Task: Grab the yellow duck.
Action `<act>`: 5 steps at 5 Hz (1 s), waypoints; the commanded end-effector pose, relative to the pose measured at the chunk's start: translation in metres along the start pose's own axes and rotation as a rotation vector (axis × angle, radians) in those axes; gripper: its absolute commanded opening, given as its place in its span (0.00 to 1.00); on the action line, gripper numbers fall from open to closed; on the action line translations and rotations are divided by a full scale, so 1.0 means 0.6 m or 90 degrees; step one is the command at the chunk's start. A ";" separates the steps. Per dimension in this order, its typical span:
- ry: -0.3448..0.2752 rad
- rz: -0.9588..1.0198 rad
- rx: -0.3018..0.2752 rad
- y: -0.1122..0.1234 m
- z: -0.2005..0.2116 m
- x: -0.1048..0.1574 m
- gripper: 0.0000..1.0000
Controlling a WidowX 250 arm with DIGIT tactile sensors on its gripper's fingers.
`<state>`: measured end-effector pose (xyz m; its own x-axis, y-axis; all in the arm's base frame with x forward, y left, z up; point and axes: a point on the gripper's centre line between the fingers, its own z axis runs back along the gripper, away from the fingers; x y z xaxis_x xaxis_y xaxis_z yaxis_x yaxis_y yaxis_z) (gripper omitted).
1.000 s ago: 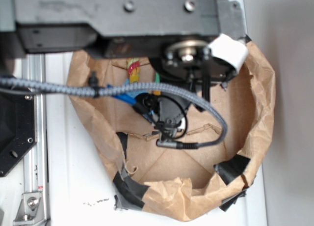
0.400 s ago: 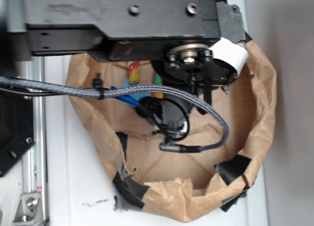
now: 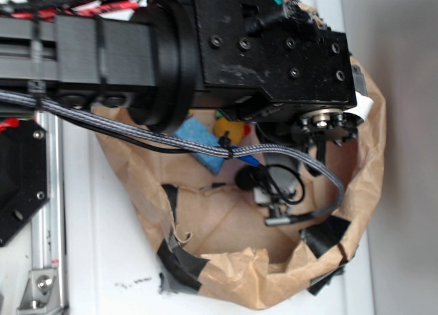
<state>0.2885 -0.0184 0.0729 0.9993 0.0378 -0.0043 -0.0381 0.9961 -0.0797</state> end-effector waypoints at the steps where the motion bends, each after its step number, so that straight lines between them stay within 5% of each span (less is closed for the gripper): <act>1: -0.001 0.180 0.068 -0.007 0.008 -0.037 1.00; 2: -0.047 0.230 0.108 0.001 0.009 -0.061 1.00; 3: -0.095 0.268 0.093 0.003 0.001 -0.066 1.00; 5: -0.130 0.281 0.080 0.003 -0.006 -0.036 1.00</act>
<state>0.2570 -0.0116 0.0580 0.8825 0.4479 0.1432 -0.4571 0.8886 0.0380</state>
